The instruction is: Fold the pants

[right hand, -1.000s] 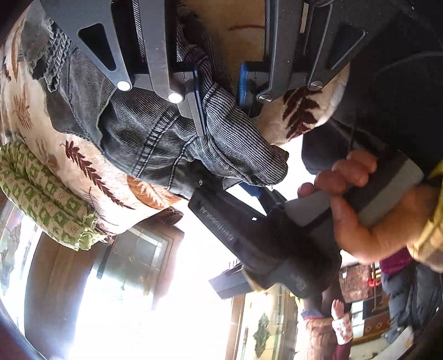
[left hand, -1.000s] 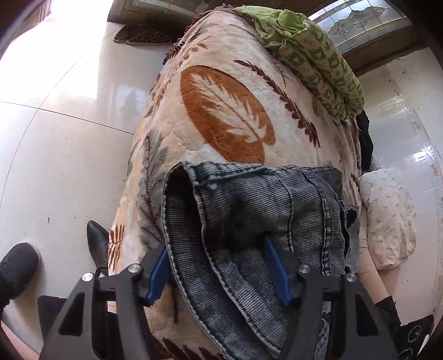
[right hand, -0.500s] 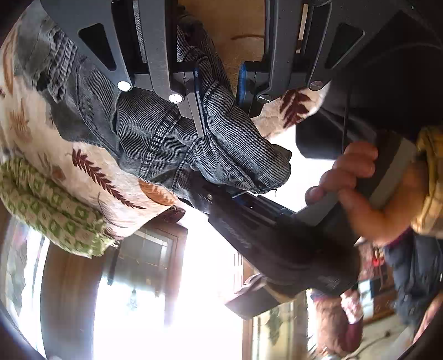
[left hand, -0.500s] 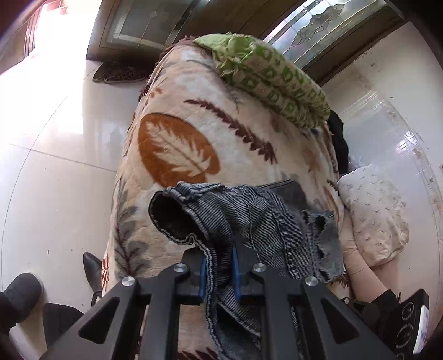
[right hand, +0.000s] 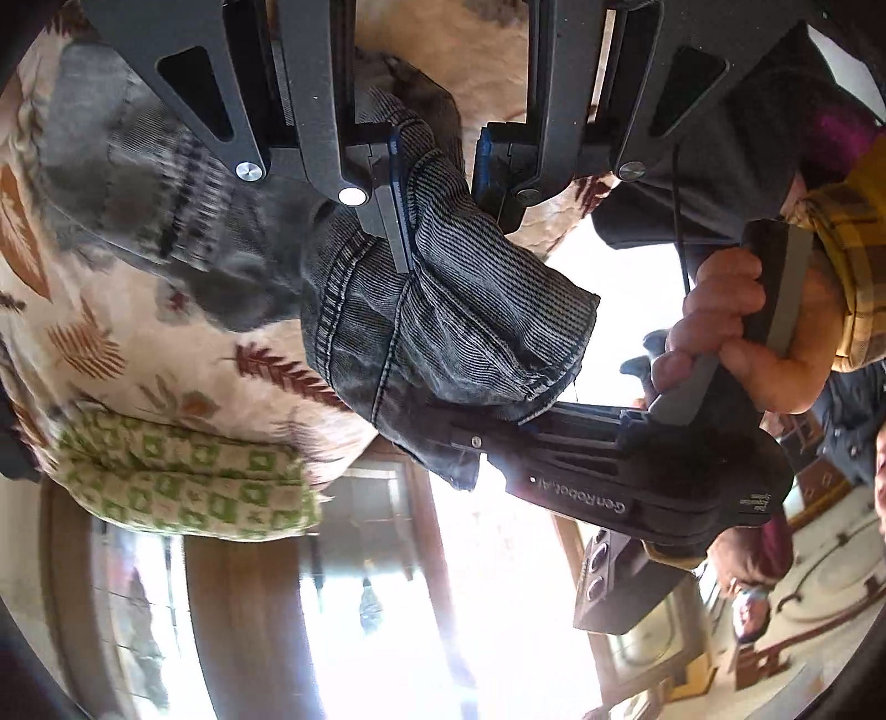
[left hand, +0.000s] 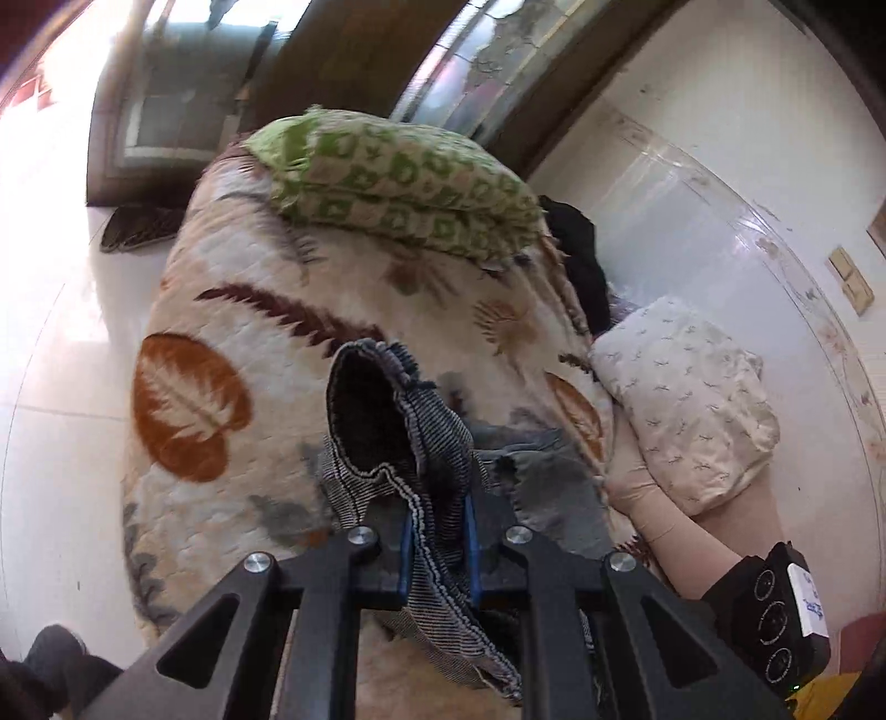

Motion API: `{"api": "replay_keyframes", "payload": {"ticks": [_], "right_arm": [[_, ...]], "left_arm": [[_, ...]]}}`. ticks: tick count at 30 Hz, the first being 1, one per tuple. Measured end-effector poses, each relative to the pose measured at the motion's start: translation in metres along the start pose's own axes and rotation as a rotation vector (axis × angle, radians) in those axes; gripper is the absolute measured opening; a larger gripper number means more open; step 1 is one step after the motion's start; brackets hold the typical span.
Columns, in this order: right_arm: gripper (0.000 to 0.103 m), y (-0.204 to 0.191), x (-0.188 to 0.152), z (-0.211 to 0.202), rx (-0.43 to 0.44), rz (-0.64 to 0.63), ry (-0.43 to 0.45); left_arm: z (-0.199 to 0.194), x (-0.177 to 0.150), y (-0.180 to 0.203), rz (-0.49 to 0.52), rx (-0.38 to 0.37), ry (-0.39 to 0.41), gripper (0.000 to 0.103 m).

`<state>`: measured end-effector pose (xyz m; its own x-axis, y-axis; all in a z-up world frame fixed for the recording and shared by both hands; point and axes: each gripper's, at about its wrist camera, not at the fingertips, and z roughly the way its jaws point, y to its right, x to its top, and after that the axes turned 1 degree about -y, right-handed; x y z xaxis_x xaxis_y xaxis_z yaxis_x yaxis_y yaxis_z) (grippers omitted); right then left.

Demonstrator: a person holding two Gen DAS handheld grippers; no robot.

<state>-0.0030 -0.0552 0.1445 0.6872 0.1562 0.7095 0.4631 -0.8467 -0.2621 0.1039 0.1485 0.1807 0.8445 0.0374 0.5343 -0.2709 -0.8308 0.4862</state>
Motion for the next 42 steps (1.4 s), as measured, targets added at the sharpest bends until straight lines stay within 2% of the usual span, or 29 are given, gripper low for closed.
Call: {"api": "replay_keyframes", "payload": {"ticks": [9, 16, 18, 21, 23, 25, 26, 27, 29, 30, 32, 35, 37, 39, 41, 42], "right_arm": [[0.017, 0.054, -0.02, -0.047, -0.099, 0.122, 0.049], [0.017, 0.104, -0.046, -0.081, -0.174, 0.267, 0.08], [0.018, 0.123, -0.057, -0.079, -0.175, 0.327, 0.054], [0.019, 0.158, -0.083, -0.059, -0.147, 0.458, -0.012], [0.02, 0.187, -0.11, -0.045, -0.12, 0.604, -0.069], [0.021, 0.209, -0.129, -0.041, -0.042, 0.77, -0.063], [0.021, 0.216, -0.133, -0.043, -0.009, 0.827, -0.046], [0.024, 0.217, -0.132, -0.043, -0.004, 0.837, -0.044], [0.028, 0.21, -0.125, -0.043, -0.042, 0.803, -0.044], [0.03, 0.207, -0.123, -0.043, -0.053, 0.791, -0.047], [0.034, 0.201, -0.118, -0.045, -0.077, 0.775, -0.05], [0.043, 0.205, -0.114, -0.054, -0.098, 0.782, -0.019], [0.053, 0.209, -0.114, -0.061, -0.112, 0.795, 0.016], [0.054, 0.211, -0.113, -0.065, -0.116, 0.815, 0.035], [0.05, 0.212, -0.113, -0.071, -0.114, 0.835, 0.061], [0.033, 0.21, -0.114, -0.076, -0.134, 0.83, 0.068]], "left_arm": [[0.063, 0.015, 0.094, 0.139, -0.048, -0.073, 0.015], [0.139, 0.009, 0.174, 0.267, -0.072, -0.181, 0.015], [0.173, 0.004, 0.187, 0.294, -0.047, -0.24, 0.016], [0.231, -0.011, 0.19, 0.311, 0.038, -0.35, 0.019], [0.258, -0.02, 0.184, 0.271, 0.021, -0.419, 0.019], [0.26, -0.023, 0.183, 0.245, -0.013, -0.407, 0.024], [0.256, -0.022, 0.185, 0.247, -0.029, -0.391, 0.031], [0.252, -0.02, 0.186, 0.25, -0.043, -0.381, 0.038], [0.239, -0.015, 0.187, 0.258, -0.059, -0.357, 0.045], [0.231, -0.011, 0.187, 0.258, -0.067, -0.341, 0.055], [0.21, -0.004, 0.184, 0.263, -0.038, -0.283, 0.073], [0.174, -0.004, 0.168, 0.248, -0.028, -0.209, 0.074], [0.156, -0.013, 0.152, 0.234, 0.036, -0.177, 0.074], [0.15, -0.027, 0.137, 0.24, 0.097, -0.166, 0.074], [0.147, -0.047, 0.127, 0.268, 0.141, -0.178, 0.072], [0.145, -0.059, 0.125, 0.286, 0.155, -0.18, 0.071]]}}
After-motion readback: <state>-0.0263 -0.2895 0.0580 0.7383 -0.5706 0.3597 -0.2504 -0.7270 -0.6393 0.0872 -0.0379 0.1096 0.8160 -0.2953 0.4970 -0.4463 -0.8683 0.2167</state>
